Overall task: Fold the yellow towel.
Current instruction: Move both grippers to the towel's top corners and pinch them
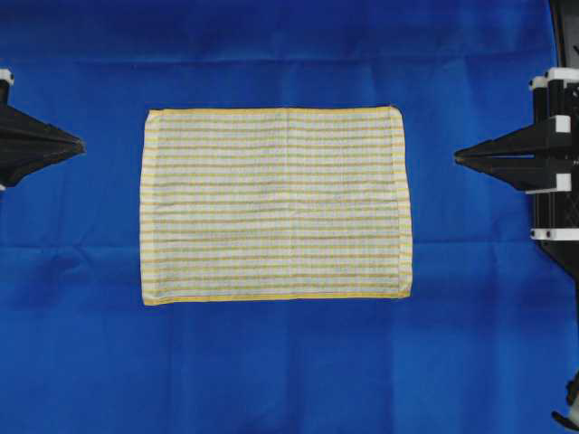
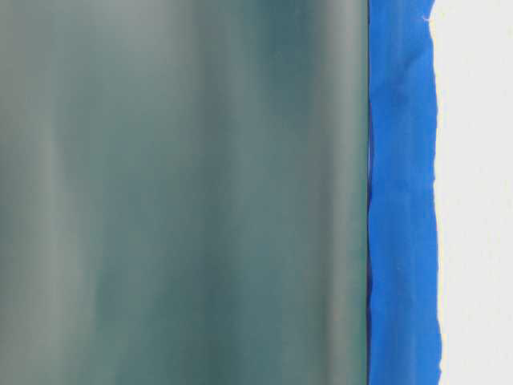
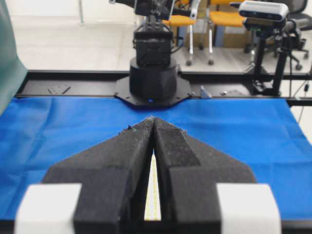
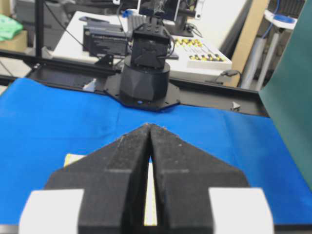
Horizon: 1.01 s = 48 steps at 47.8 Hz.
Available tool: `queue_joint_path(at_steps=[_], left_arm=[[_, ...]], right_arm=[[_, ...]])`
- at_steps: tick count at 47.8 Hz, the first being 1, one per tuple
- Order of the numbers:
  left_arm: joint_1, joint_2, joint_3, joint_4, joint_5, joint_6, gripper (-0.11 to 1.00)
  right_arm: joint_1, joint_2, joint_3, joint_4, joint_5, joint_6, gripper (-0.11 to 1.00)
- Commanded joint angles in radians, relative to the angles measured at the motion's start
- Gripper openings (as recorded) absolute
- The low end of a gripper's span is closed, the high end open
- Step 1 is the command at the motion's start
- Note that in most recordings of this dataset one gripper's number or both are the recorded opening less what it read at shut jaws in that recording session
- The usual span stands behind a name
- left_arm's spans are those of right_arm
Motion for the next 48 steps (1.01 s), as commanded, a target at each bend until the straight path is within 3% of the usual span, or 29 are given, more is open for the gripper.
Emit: queue_joint_path(at_steps=[1,14,30,34,44,46,48], left_arm=[[0.008,0.008,-0.017,-0.037,0.031,0.009,0.00],[0.037,0.020,-0.018,-0.038,0.066,0.015,0.00],[0.196,0.178,-0.005,-0.037,0.077,0.015,0.03],[0.238,0.239,-0.003,-0.038,0.075,0.015,0.19],[0.305,0.371,0.009,-0.038,0.032,0.015,0.80],[0.324,0.407,0.015,-0.037,0.011,0.015,0.84],[0.339,0.440,0.021,-0.037,-0.008,0.015,0.82]], right_arm=[[-0.009,0.006,-0.020,0.000,-0.006,0.000,0.00],[-0.075,0.028,-0.038,0.031,0.060,0.005,0.00],[-0.252,0.163,-0.026,0.135,0.098,0.006,0.01],[-0.308,0.219,-0.026,0.164,0.100,0.006,0.11],[-0.403,0.380,-0.040,0.196,0.107,0.006,0.70],[-0.419,0.425,-0.044,0.198,0.104,0.006,0.75],[-0.430,0.463,-0.046,0.198,0.101,0.005,0.73]])
